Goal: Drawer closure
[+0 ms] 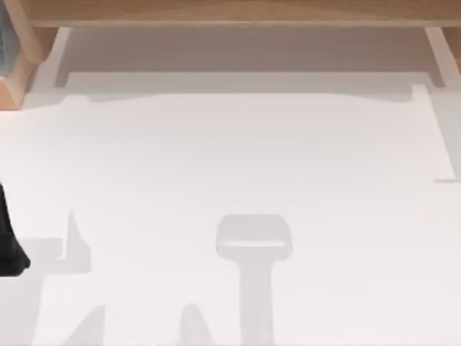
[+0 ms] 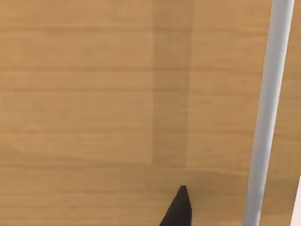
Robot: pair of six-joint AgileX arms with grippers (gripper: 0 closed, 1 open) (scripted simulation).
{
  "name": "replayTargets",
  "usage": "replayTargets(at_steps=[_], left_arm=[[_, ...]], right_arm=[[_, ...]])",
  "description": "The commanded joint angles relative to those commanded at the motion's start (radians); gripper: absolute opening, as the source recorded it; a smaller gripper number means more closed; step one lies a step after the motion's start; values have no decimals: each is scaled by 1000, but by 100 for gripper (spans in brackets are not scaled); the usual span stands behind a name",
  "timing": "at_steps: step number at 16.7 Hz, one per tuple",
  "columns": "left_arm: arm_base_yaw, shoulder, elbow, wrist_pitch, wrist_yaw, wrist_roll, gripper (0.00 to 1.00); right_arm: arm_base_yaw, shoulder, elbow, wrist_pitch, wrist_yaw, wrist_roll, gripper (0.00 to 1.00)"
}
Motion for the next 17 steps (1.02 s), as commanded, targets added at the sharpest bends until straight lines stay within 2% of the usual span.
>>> replayTargets(at_steps=[4,5,14,17], left_arm=[[0,0,0,0,0,0,100],[0,0,0,0,0,0,100],[0,0,0,0,0,0,100],[0,0,0,0,0,0,100]], right_arm=[[0,0,0,0,0,0,2],[0,0,0,0,0,0,0],[1,4,2,-5,3,2,0],[34,28,63,-45,38,1,0]])
